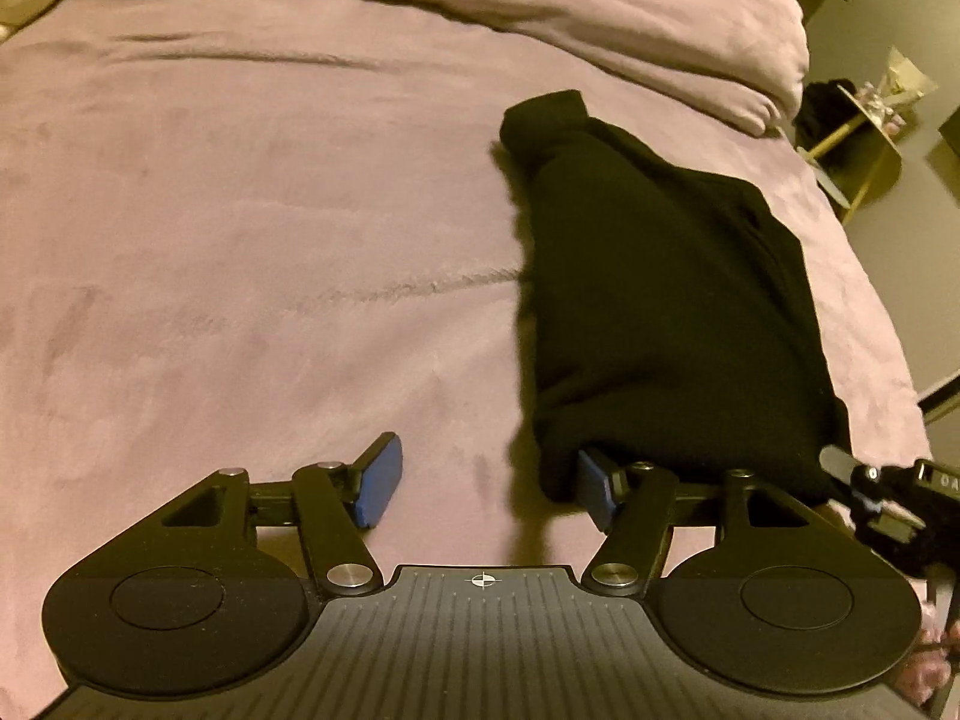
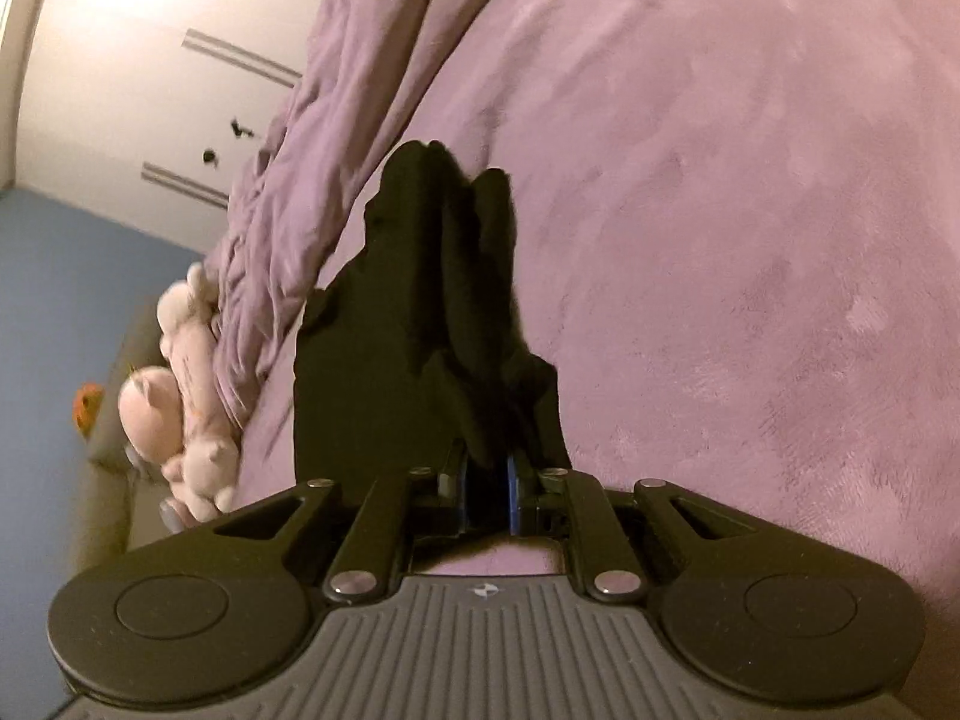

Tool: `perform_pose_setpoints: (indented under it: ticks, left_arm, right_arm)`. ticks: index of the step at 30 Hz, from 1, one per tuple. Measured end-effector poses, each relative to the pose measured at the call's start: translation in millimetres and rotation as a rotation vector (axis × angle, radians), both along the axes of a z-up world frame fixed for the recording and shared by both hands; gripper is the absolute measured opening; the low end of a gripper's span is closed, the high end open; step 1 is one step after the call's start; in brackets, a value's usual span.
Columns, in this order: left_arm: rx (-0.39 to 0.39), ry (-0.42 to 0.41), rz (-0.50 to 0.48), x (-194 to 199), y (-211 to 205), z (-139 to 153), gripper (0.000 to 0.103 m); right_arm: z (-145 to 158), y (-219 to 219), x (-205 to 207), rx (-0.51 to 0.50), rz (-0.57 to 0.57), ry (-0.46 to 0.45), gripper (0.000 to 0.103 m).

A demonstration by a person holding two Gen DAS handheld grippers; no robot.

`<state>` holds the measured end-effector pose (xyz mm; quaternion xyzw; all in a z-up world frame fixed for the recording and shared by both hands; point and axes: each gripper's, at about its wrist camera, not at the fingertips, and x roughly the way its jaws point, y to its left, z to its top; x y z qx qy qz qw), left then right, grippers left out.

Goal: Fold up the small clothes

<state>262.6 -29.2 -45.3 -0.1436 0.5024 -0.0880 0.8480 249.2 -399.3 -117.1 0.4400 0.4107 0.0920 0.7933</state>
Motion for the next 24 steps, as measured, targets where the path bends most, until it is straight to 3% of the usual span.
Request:
perform_pose_setpoints:
  ticks: [4,5,7,10,13,17,24]
  left_arm:
    - [-0.009,-0.015,-0.035,-5,8,12,0.068]
    - [-0.025,-0.026,-0.034,-5,11,16,0.069]
    - [-0.08,-0.054,-0.037,-2,16,23,0.07]
    - [-0.17,-0.063,-0.052,11,18,21,0.073]
    - [-0.25,0.0,-0.076,30,10,3,0.073]
    - [-0.289,0.067,-0.058,48,1,-20,0.07]
    - [-0.373,0.063,-0.021,67,3,-32,0.063]
  right_arm:
    - [19,-1,5,-0.092,0.034,-0.038,0.026]
    - [24,-1,5,-0.127,0.035,-0.045,0.046]
    - [29,-2,6,-0.168,0.039,-0.067,0.069]
    - [26,-4,8,-0.144,0.06,-0.07,0.069]
    - [19,1,18,-0.124,0.09,-0.062,0.07]
    - [13,7,28,-0.124,0.106,-0.051,0.071]
    - [9,3,41,-0.095,0.12,-0.058,0.071]
